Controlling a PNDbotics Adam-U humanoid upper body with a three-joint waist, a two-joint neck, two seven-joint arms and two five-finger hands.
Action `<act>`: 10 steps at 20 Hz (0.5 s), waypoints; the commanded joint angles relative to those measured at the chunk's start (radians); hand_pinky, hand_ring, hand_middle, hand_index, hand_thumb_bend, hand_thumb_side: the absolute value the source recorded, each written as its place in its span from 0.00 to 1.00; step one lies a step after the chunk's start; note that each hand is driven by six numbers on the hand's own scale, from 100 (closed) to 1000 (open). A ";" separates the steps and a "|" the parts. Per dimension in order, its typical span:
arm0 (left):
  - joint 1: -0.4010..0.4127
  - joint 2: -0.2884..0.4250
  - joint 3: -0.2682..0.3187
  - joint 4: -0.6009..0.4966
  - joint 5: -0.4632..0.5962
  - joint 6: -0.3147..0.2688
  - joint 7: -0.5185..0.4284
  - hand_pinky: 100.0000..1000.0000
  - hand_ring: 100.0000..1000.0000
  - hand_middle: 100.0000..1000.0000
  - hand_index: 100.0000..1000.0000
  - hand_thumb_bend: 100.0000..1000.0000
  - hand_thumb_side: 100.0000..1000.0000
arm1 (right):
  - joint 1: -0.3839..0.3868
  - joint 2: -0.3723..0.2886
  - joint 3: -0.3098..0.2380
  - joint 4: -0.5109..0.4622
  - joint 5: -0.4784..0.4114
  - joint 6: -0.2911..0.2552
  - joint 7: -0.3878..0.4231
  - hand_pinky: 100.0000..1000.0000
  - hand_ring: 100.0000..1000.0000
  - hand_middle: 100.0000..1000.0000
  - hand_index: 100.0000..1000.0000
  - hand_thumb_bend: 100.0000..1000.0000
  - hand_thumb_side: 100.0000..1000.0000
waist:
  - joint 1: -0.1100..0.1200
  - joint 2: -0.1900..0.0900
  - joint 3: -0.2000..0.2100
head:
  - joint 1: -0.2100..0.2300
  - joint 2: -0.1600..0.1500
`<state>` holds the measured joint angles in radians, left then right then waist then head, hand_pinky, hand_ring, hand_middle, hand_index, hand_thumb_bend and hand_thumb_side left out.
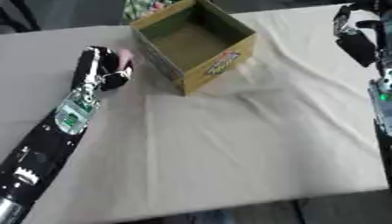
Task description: Pick up objects on the table and place them in the box.
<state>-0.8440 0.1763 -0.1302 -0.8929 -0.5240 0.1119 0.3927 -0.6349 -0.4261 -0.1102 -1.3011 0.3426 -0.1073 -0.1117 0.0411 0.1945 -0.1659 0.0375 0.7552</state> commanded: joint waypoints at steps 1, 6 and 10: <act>-0.028 0.027 0.010 -0.035 0.019 -0.003 0.081 0.18 0.29 0.18 0.21 0.18 0.00 | -0.018 -0.014 -0.003 -0.015 0.002 0.000 0.000 0.73 0.89 0.68 0.89 0.00 0.47 | -0.005 -0.020 -0.001 | -0.004 0.004; -0.043 0.065 -0.006 -0.076 0.036 -0.012 0.110 0.19 0.30 0.18 0.21 0.18 0.00 | -0.017 -0.014 -0.003 -0.015 0.003 0.000 0.001 0.73 0.89 0.68 0.89 0.00 0.47 | -0.004 -0.022 -0.003 | -0.008 0.003; -0.069 0.089 -0.007 -0.099 0.037 -0.011 0.103 0.20 0.30 0.19 0.22 0.18 0.00 | -0.018 -0.012 -0.001 -0.015 0.003 0.000 0.003 0.73 0.89 0.68 0.89 0.00 0.47 | -0.002 -0.025 -0.012 | -0.006 0.004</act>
<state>-0.8856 0.2350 -0.1385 -0.9660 -0.4885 0.1021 0.4942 -0.6344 -0.4236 -0.1099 -1.3011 0.3426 -0.1072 -0.1112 0.0424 0.1902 -0.1786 0.0321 0.7552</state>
